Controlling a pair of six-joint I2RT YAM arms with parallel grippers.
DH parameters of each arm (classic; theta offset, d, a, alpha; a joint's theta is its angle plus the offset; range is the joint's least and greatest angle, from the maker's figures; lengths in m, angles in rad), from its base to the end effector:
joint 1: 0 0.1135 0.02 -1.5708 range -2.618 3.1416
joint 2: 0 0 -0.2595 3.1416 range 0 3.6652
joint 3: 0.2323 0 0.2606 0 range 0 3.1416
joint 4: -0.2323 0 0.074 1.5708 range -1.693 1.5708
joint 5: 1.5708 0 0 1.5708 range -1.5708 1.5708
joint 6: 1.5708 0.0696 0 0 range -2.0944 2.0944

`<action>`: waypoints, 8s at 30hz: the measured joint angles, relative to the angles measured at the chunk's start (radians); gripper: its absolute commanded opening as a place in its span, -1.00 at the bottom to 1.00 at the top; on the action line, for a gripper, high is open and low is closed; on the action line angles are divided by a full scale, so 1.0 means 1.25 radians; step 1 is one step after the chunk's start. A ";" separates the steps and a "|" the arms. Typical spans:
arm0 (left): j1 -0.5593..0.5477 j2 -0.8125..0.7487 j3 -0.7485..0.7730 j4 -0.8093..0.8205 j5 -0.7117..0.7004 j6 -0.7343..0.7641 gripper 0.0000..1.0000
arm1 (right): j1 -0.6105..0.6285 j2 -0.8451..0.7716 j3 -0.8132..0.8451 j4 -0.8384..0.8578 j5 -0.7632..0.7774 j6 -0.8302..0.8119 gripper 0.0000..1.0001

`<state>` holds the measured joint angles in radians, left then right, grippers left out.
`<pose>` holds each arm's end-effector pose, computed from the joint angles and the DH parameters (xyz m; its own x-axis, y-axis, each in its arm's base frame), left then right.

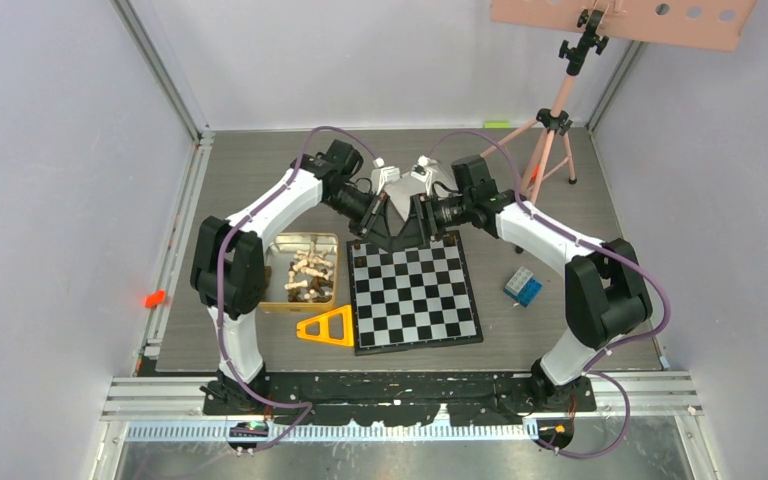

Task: Set up the chess pieces on the board
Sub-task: Place the chess piece on the chessboard, then pick up the chess piece from the storage box.

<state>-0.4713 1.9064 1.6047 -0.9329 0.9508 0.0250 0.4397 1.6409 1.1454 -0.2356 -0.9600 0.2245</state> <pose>0.3335 -0.2335 0.2324 -0.8283 0.4384 -0.3490 0.5239 0.3849 -0.7598 0.3147 0.2110 0.2285 -0.7662 -0.2193 -0.6040 -0.6415 0.3162 0.6990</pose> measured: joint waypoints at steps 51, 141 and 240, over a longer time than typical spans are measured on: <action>0.043 -0.252 -0.238 0.458 0.094 0.130 0.04 | -0.085 -0.040 -0.036 0.345 -0.102 0.450 -0.99; -0.283 0.378 0.380 -0.398 -0.913 0.493 -0.55 | -0.444 -0.204 -0.143 -0.067 -0.060 -0.010 0.21; 0.165 -0.269 -0.331 -0.047 -0.775 0.273 -0.09 | -0.463 -0.204 -0.144 -0.076 -0.078 -0.023 0.16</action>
<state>-0.2653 1.5707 1.1904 -0.9913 -0.0185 0.3656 -0.1387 1.3861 0.9649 -0.3305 -1.0569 0.1963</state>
